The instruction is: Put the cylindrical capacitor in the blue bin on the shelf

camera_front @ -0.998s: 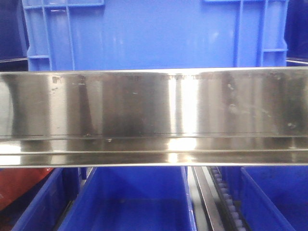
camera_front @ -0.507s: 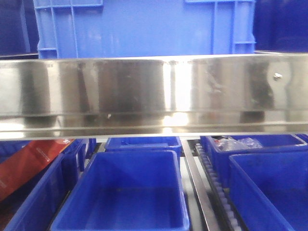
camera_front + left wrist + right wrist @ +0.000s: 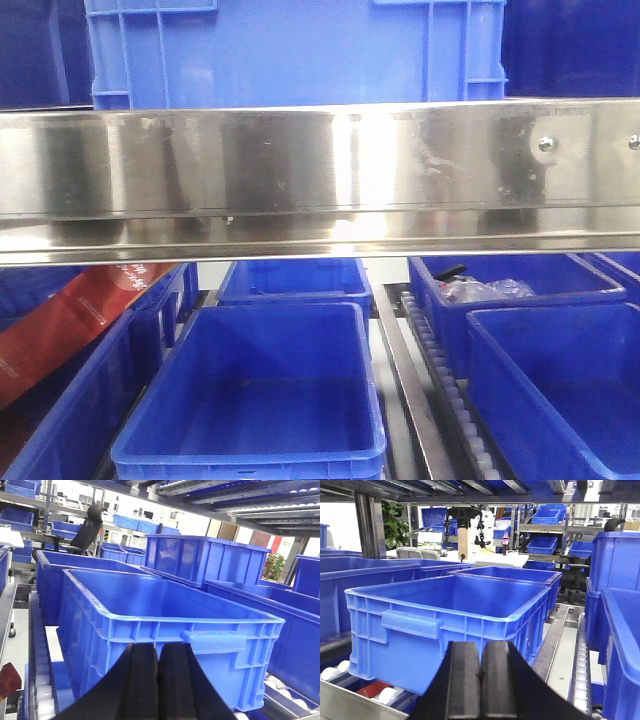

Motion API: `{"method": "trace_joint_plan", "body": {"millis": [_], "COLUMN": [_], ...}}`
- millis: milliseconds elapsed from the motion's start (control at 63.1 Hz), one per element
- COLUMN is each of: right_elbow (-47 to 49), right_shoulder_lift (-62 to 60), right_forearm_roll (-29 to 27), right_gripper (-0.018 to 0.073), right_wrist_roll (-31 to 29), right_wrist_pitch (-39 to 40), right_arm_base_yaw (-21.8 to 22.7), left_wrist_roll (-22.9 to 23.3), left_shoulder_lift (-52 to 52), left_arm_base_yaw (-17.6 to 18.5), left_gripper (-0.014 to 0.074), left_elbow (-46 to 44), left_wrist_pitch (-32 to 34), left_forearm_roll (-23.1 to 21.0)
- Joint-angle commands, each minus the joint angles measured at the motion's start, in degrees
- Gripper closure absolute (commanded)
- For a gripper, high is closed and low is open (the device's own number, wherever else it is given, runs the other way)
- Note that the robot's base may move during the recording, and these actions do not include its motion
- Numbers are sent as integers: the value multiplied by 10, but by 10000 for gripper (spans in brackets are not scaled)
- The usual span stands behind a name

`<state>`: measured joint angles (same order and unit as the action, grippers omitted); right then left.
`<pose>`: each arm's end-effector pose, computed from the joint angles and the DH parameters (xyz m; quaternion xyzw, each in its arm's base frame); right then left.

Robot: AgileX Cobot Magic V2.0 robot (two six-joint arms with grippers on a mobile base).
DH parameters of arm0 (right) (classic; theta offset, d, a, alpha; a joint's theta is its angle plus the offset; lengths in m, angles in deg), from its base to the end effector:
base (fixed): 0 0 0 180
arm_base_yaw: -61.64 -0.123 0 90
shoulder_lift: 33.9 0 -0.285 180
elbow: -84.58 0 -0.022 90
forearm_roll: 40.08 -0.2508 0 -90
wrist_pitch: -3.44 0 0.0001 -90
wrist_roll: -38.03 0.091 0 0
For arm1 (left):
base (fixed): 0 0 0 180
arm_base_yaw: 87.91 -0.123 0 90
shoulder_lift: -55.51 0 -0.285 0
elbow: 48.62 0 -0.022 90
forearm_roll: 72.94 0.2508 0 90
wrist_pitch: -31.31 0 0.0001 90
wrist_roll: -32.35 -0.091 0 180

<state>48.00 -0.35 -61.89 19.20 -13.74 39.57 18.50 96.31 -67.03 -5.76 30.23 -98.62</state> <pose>0.0714 0.0398 0.3924 -0.1578 0.6646 0.1894 0.7054 0.1134 -0.0441 0.3672 0.0561 0.6709 -0.2108 0.7087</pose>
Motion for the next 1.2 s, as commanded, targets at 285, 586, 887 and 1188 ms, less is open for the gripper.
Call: {"method": "trace_joint_plan", "body": {"millis": [285,586,887,1188], "right_elbow": [-37,-253,-393,-406], "right_shoulder_lift": [-13,-63,-202,-258], "right_forearm_roll": [6,86,133,138], "right_gripper": [713,713,713,713], "right_wrist_roll": [-3,31,78,78], "right_wrist_pitch": [61,219,228,177], "right_arm_base_yaw": [7,93,188,191], "left_wrist_roll": [-1,-1,-1,-1], "left_shoulder_lift": [-2,-2,-2,-3], "left_arm_base_yaw": [-2,-2,-2,-2], "left_gripper": [708,708,708,708], "left_elbow": [0,0,0,0], "left_wrist_pitch": [5,5,5,7], "left_forearm_roll": [-1,-1,-1,-1]}}
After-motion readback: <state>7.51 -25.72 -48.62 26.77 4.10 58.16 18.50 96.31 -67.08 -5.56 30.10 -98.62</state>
